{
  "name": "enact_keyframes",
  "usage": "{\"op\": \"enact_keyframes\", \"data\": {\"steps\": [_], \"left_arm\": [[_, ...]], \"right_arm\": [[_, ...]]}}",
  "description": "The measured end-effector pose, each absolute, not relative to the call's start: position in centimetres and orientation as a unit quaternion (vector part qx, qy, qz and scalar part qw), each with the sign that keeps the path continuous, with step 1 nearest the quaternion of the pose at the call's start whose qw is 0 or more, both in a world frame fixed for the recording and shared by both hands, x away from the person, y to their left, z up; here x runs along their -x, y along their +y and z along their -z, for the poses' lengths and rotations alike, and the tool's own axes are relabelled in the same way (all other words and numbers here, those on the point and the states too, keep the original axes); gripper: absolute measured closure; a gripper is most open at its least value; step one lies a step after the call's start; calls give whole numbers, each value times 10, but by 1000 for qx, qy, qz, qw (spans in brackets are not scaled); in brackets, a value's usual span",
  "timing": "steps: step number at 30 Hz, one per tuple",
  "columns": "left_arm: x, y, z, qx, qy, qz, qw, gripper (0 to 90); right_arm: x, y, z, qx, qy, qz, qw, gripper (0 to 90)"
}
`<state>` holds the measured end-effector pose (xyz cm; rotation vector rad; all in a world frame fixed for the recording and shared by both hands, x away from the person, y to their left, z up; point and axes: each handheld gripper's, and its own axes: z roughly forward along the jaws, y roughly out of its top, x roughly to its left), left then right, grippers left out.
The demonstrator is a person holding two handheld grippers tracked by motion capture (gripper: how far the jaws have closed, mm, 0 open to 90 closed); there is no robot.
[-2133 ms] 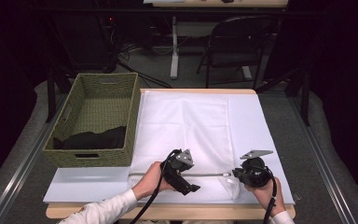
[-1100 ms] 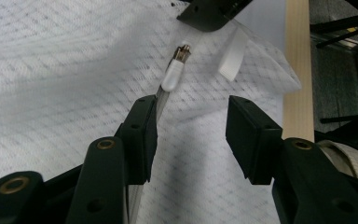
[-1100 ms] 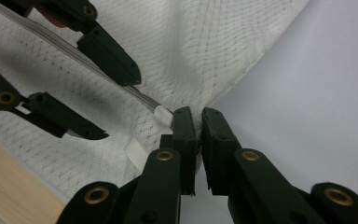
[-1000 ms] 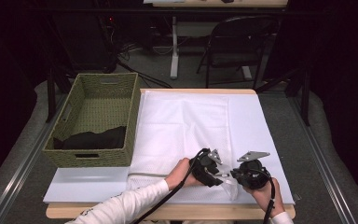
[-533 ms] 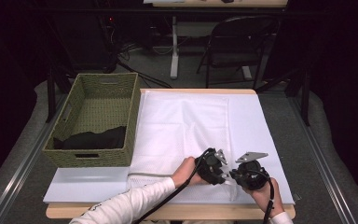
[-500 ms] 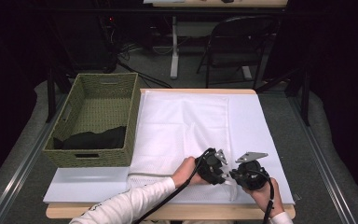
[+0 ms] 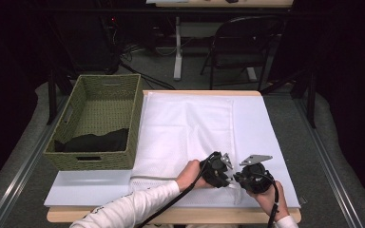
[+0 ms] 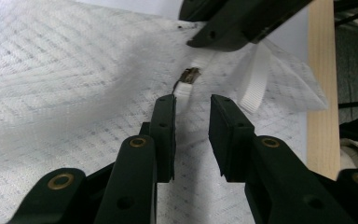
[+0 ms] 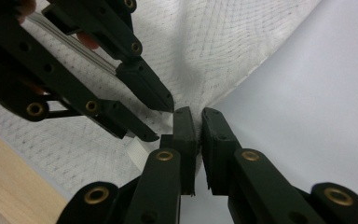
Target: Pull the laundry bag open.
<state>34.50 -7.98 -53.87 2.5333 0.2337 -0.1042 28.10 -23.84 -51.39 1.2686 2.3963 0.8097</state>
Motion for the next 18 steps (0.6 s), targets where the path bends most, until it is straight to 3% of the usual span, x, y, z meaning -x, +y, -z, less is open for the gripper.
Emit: {"op": "enact_keyframes", "data": {"steps": [8,18], "left_arm": [[-346,-83,540,-954,81,43,286,708],[-341,-87,541,-954,77,22,288,810]], "right_arm": [[-281,-237,513,-442,836,-286,153,849],[-281,-238,514,-445,835,-288,151,849]]}}
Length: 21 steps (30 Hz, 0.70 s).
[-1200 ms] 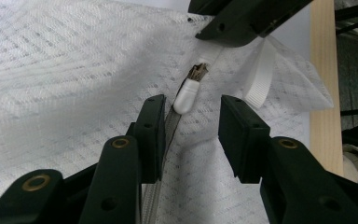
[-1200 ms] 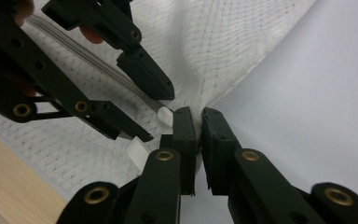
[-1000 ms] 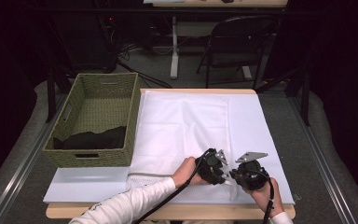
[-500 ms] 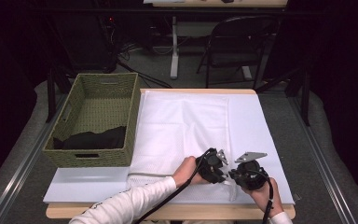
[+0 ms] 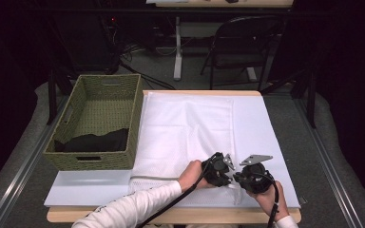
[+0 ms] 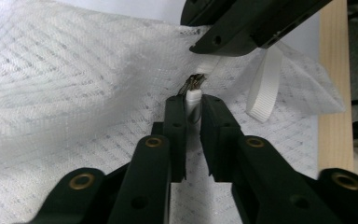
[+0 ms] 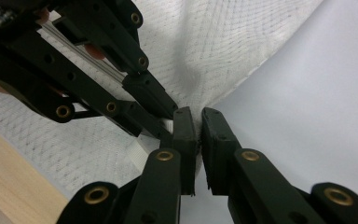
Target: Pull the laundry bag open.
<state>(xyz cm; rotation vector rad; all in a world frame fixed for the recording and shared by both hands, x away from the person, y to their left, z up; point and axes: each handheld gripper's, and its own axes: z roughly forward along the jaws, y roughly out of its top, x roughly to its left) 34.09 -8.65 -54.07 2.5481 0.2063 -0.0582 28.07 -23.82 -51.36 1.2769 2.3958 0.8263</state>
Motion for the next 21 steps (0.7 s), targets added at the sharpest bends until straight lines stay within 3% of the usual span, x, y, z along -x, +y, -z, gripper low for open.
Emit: {"op": "enact_keyframes", "data": {"steps": [8,12,21], "left_arm": [[-343,-86,543,-950,86,36,297,796],[-342,-86,544,-949,77,30,303,851],[-338,-85,545,-948,78,20,307,862]], "right_arm": [[-281,-239,514,-453,830,-293,142,849],[-282,-239,515,-458,828,-294,133,844],[-286,-246,522,-486,822,-286,79,787]]}}
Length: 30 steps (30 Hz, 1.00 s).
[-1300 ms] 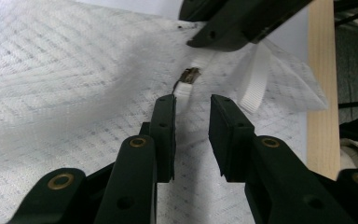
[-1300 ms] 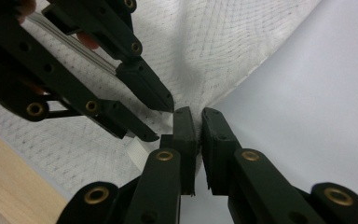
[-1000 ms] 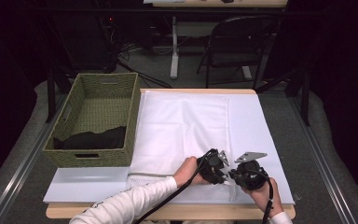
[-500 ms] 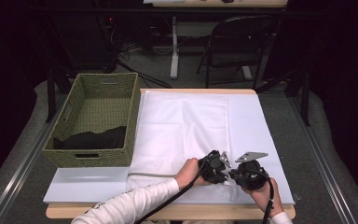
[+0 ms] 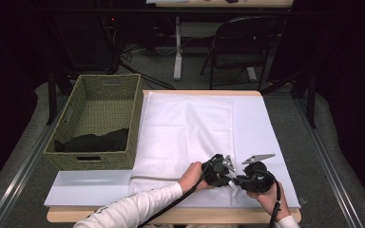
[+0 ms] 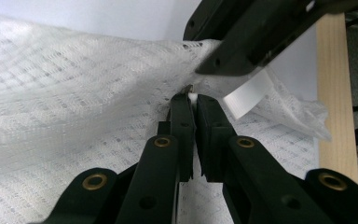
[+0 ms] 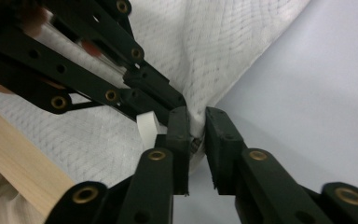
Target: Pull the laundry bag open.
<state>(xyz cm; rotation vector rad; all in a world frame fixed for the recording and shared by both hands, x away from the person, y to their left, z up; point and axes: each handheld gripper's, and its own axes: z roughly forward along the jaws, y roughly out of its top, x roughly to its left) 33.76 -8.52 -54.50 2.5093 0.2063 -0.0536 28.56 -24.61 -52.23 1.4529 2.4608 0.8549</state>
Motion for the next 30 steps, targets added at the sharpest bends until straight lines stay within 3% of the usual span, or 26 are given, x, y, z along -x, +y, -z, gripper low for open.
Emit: {"op": "enact_keyframes", "data": {"steps": [11,23,30], "left_arm": [[-340,-87,545,-947,79,29,310,821],[-346,-88,545,-949,69,48,303,809],[-344,-87,546,-947,58,41,314,757]], "right_arm": [[-288,-242,525,-488,823,-278,81,845],[-288,-241,525,-480,828,-276,90,847],[-288,-241,525,-481,827,-276,88,847]]}}
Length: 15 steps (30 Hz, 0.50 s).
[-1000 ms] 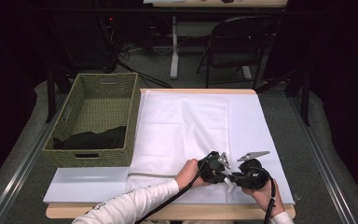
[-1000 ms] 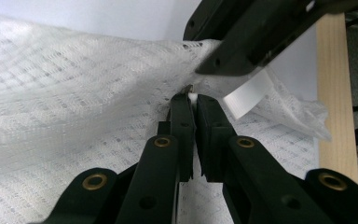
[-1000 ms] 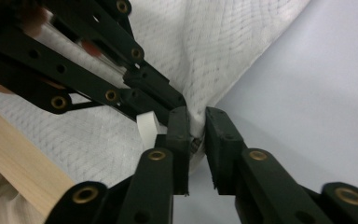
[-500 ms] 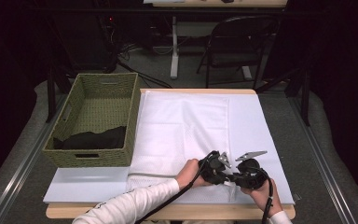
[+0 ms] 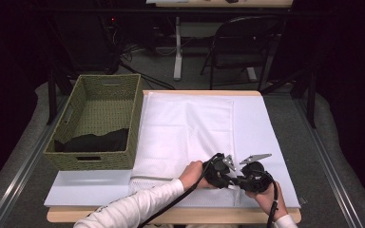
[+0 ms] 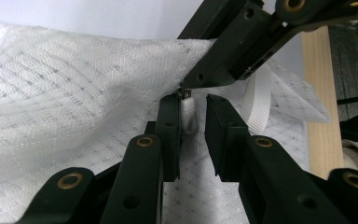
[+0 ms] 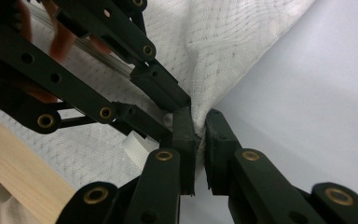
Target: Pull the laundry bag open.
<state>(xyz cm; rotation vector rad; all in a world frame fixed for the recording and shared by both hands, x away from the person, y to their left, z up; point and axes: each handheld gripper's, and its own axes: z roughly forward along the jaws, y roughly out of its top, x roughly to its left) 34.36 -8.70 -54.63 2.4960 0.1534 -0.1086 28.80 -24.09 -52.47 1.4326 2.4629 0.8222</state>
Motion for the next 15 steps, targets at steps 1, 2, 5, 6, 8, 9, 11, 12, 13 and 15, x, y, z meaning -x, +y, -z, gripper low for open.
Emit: {"op": "enact_keyframes", "data": {"steps": [1,2,5,6,8,9,11,12,13,15], "left_arm": [[-344,-87,546,-947,58,41,314,752],[-343,-87,547,-946,53,40,316,752],[-342,-87,546,-947,60,37,314,742],[-343,-86,547,-946,68,42,315,788],[-345,-85,547,-944,79,46,318,816],[-347,-84,548,-943,80,54,320,816],[-346,-84,547,-945,76,40,315,820],[-345,-85,548,-942,76,43,323,827],[-344,-85,548,-943,77,42,321,832],[-343,-85,546,-947,71,33,311,852]], "right_arm": [[-288,-241,525,-481,827,-276,88,847],[-288,-241,525,-482,827,-277,87,847],[-288,-242,525,-478,829,-276,90,847],[-288,-242,525,-479,829,-275,90,847],[-288,-242,525,-478,829,-277,90,847],[-288,-241,525,-481,826,-280,86,846],[-288,-241,525,-479,827,-280,88,846],[-288,-241,525,-481,826,-280,87,846],[-288,-241,525,-480,826,-280,87,847],[-288,-242,524,-481,826,-279,90,847]]}}
